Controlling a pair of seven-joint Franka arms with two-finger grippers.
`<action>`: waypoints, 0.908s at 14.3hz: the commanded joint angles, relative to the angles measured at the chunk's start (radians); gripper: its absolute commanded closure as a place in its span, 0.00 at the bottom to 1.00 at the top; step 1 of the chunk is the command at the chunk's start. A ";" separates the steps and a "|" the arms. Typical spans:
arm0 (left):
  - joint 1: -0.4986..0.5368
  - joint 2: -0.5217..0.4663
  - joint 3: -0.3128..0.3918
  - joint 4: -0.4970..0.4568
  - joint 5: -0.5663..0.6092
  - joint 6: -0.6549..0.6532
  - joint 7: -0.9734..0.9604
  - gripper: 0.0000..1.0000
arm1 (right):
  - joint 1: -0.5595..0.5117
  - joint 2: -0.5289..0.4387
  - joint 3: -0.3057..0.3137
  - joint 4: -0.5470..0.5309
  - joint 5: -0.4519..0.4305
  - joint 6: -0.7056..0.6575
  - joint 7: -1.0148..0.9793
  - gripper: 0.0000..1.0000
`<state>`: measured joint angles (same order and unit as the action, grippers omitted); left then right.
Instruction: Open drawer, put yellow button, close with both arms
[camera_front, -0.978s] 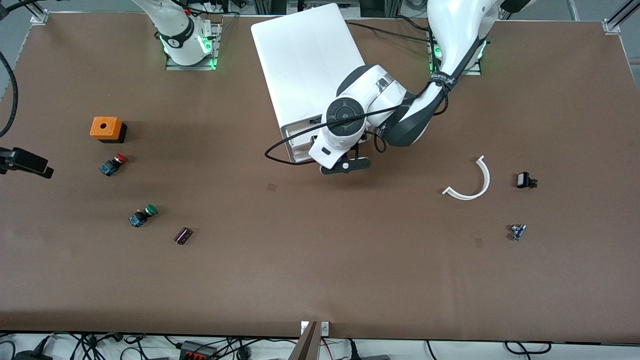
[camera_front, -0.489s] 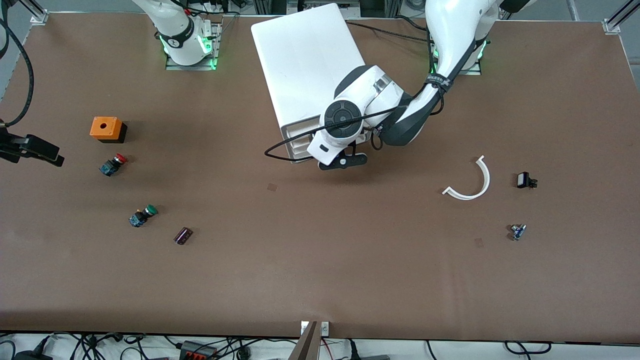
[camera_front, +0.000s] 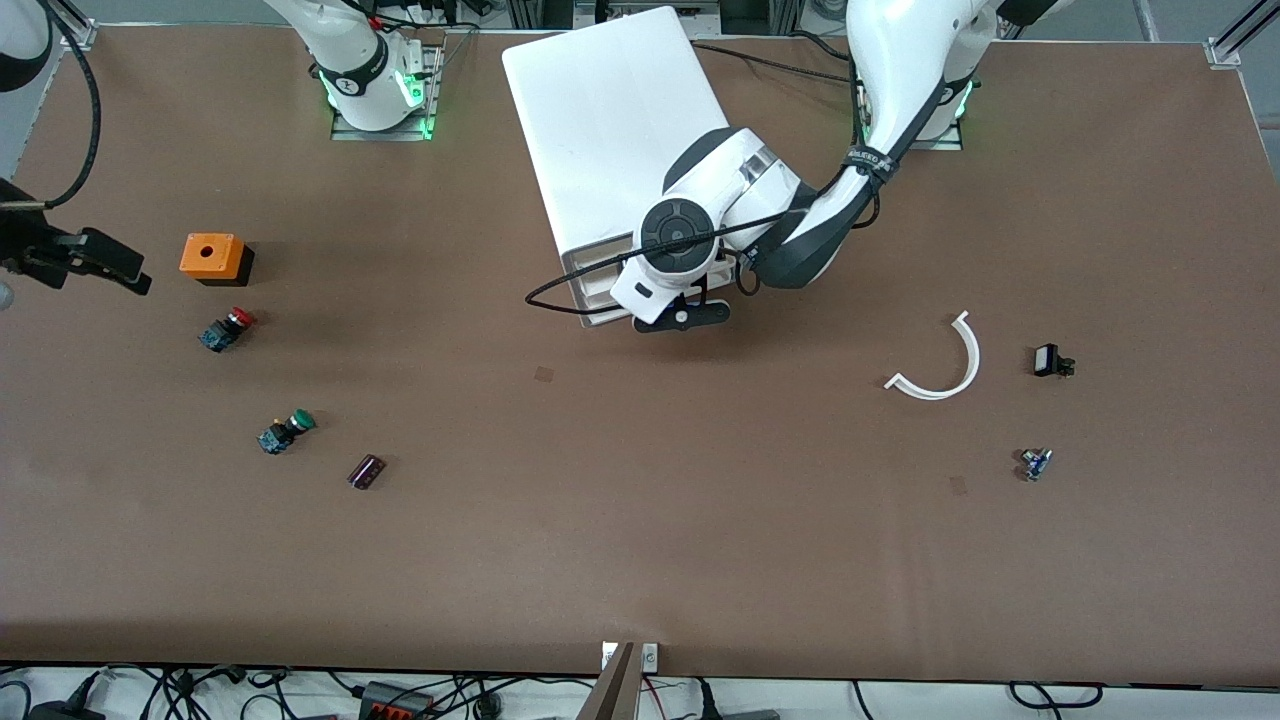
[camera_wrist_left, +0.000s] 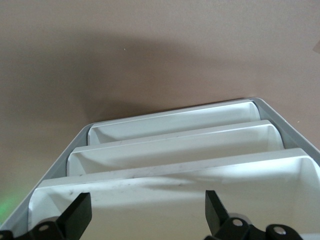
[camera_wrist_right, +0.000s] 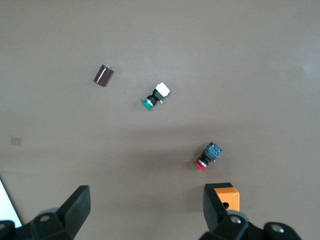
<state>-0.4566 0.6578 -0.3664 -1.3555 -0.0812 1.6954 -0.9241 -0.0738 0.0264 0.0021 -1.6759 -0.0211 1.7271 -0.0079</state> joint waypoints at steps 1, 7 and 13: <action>0.021 -0.026 -0.023 -0.027 -0.023 -0.011 0.007 0.00 | -0.014 -0.039 0.016 -0.048 -0.019 0.028 -0.017 0.00; 0.131 -0.049 -0.023 0.028 0.147 -0.003 0.048 0.00 | -0.015 -0.028 0.019 -0.030 -0.016 0.017 -0.021 0.00; 0.338 -0.165 -0.022 0.042 0.259 -0.014 0.443 0.00 | -0.014 -0.023 0.019 -0.028 -0.013 0.015 -0.017 0.00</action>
<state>-0.1972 0.5499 -0.3708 -1.2966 0.1580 1.6975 -0.6352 -0.0738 0.0126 0.0072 -1.6973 -0.0226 1.7364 -0.0120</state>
